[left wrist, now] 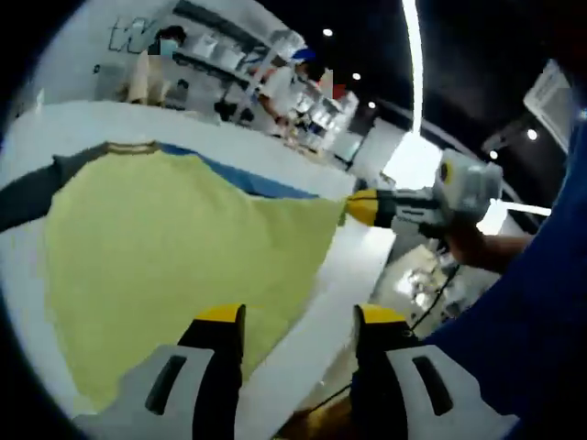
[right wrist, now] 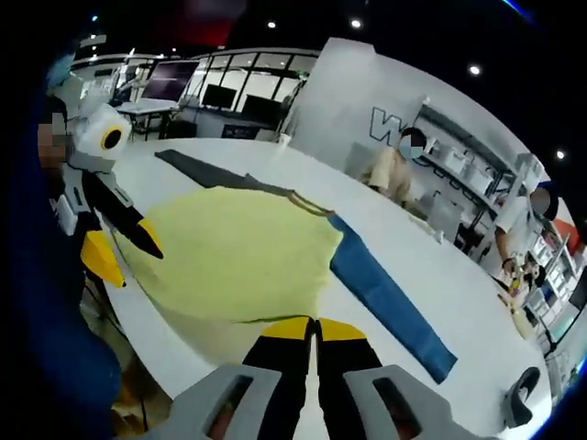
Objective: Fold the garment on the visible template until the final outline fits inside the template.
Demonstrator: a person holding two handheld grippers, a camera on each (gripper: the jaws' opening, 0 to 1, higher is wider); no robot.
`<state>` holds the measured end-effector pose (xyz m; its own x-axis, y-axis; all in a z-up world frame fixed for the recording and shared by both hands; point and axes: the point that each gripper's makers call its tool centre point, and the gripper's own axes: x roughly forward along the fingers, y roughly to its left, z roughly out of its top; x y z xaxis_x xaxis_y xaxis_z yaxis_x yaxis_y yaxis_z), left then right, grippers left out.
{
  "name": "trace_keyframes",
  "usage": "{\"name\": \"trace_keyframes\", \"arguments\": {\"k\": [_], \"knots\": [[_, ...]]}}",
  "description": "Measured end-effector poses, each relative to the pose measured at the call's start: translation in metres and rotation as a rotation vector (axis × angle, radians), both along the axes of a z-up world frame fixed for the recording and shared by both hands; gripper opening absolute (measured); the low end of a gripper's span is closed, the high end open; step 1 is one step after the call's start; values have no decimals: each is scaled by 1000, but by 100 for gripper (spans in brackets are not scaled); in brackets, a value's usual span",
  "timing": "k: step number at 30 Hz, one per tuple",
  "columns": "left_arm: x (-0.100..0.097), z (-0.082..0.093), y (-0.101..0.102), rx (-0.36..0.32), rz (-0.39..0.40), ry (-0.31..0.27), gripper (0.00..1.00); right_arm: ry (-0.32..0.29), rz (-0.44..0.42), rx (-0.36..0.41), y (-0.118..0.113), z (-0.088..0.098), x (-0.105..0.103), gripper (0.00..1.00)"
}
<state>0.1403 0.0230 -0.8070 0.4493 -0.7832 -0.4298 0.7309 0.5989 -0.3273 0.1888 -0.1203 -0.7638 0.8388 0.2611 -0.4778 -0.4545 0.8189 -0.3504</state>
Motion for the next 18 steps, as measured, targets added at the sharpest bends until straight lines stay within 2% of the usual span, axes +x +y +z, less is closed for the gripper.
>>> {"name": "trace_keyframes", "arguments": {"k": [3,5,13,18], "knots": [[2,-12,-4,151,-72,-153,48,6,-4,16,0,0,0,0],[2,-16,-14,215,-104,-224,48,9,-5,24,1,0,-1,0],[17,-34,-24,282,-127,-277,47,21,-20,61,-1,2,-2,0],[27,-35,-24,336,-132,-317,47,20,-21,72,-1,4,-2,0]]}}
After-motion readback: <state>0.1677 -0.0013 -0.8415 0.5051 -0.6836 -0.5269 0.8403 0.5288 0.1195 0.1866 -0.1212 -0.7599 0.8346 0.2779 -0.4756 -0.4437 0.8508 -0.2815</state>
